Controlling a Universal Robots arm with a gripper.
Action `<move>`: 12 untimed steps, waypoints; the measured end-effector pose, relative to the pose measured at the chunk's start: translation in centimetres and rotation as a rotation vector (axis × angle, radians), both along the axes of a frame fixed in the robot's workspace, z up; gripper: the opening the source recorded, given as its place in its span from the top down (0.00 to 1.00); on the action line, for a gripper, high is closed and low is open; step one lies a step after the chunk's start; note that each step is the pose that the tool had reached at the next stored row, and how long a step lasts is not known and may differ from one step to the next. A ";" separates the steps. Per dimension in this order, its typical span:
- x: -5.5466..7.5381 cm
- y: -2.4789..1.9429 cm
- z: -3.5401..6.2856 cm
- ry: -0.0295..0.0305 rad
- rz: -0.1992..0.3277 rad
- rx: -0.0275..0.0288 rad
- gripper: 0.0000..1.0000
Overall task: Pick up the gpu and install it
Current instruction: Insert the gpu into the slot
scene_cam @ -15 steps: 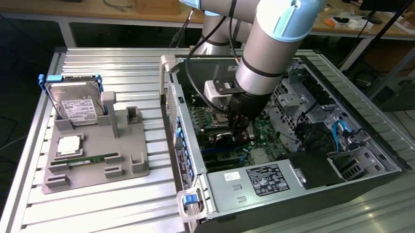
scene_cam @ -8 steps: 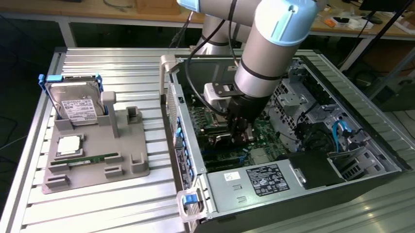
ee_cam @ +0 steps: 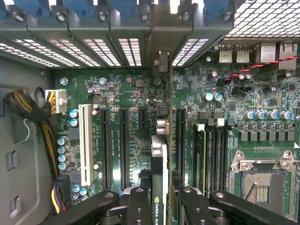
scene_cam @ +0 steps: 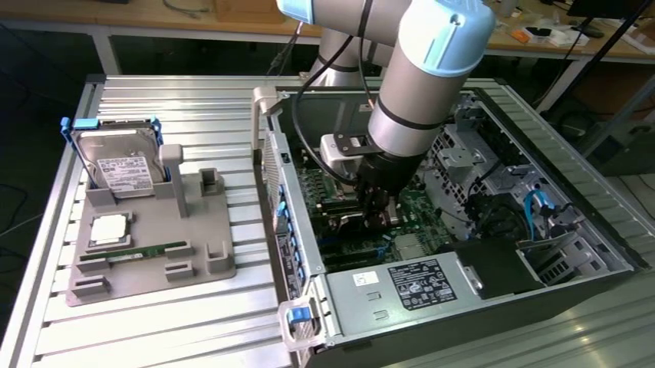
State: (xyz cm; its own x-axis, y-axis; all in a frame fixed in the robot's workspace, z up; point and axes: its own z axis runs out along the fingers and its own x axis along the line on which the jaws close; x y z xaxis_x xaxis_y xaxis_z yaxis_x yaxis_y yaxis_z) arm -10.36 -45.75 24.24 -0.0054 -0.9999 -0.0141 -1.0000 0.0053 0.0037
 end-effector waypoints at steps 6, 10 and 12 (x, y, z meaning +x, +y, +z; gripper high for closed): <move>0.0 0.00 0.00 0.0000 0.000 0.0001 0.73; 0.0 0.02 -0.08 -0.0010 0.000 0.0017 0.66; 0.0 0.01 -0.02 -0.0003 0.000 0.0006 0.60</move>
State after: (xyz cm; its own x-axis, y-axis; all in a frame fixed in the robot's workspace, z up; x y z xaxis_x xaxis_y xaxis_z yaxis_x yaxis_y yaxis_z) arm -10.36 -45.74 24.21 -0.0054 -0.9999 -0.0147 -1.0000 0.0053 0.0034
